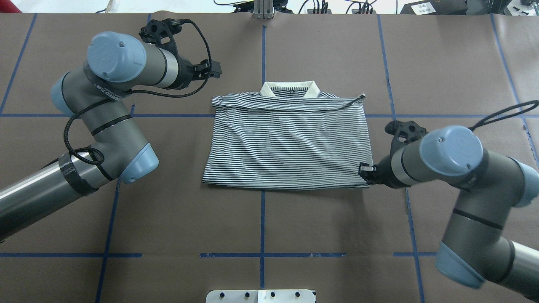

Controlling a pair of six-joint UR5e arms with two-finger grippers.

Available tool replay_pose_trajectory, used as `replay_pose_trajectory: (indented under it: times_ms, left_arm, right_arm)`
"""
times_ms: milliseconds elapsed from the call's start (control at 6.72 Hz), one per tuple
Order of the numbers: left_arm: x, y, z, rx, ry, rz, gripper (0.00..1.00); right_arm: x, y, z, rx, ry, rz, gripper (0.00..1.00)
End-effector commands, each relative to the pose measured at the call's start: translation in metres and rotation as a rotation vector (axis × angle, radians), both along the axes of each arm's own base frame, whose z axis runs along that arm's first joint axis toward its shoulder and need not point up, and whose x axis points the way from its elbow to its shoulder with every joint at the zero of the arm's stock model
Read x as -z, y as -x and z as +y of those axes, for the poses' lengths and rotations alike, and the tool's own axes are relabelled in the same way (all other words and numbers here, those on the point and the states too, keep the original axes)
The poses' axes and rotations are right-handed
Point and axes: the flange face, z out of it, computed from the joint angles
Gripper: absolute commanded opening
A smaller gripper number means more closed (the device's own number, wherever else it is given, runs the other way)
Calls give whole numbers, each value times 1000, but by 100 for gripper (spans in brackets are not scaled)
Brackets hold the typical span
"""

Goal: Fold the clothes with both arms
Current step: 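Pull the corner toward the robot with the right gripper while left gripper approaches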

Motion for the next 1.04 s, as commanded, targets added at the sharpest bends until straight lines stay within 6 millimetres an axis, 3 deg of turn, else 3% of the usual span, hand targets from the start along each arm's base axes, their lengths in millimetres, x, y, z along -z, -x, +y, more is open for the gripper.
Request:
replay_pose_trajectory:
  times_ms: [0,149,297,446,595,744,892]
  left_arm:
    - [15,-6,17,-23,-16,21,100]
    - [29,-8,33,-40,-8,12,100]
    - [35,-12,44,-57,-2,5,100]
    - [37,-21,53,-77,-2,5,100]
    - [33,-52,83,-126,39,1,100]
    - [13,-76,129,-145,157,8,100]
    - [-1,-89,149,-81,312,29,100]
  right_arm:
    - [9,0,118,94,111,5,0]
    - [5,19,164,115,120,29,0]
    - [11,22,183,136,125,19,24]
    - [20,20,181,84,134,2,99]
    - [29,18,172,29,97,-19,100]
    - [35,11,142,-33,85,-40,100]
    - [50,3,114,-91,79,-76,100]
